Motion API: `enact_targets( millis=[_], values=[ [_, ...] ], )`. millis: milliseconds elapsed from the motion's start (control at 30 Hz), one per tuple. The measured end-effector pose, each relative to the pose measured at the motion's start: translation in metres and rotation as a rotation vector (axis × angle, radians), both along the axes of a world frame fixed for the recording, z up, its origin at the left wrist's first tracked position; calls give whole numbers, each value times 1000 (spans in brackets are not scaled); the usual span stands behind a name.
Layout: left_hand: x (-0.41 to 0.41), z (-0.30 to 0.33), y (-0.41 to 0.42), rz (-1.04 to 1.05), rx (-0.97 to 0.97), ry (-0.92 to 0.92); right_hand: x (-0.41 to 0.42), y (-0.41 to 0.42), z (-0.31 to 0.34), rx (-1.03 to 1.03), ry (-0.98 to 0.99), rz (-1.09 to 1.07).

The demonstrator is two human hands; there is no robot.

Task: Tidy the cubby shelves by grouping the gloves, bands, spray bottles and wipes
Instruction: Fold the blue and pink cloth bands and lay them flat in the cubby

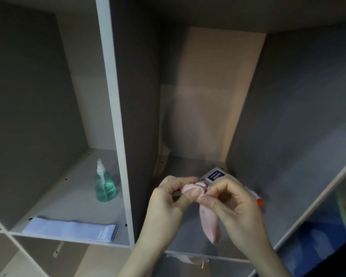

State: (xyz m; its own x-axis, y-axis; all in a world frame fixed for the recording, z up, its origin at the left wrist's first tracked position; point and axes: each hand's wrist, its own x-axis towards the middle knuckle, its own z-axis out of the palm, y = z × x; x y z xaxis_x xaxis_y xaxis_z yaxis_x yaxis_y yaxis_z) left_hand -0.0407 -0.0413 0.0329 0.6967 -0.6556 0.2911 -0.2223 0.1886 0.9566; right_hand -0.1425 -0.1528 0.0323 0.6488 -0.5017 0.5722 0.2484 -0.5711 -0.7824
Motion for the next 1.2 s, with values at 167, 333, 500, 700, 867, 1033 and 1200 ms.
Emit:
enact_targets(
  millis=[167, 333, 500, 700, 867, 1033, 1200],
  values=[
    [4, 0, 0, 191, -42, -44, 3, -2, 1, 44, -66, 86],
    [4, 1, 3, -98, -173, 498, 3, -8, -1, 65, -113, 156],
    [-2, 4, 1, -217, -315, 780, 1, -4, -4, 214, -127, 186],
    [-2, 2, -2, -214, -337, 669, -5, -1, 6, 346, -133, 283],
    [-3, -4, -8, -25, -185, 130, -2, 0, 7, 236, 85, 229],
    [7, -14, -12, 153, -49, -82, -1, 5, 2, -34, 224, 4],
    [15, -12, -14, -56, -125, 380, 2, -3, -3, -346, 4, -191]
  ],
)
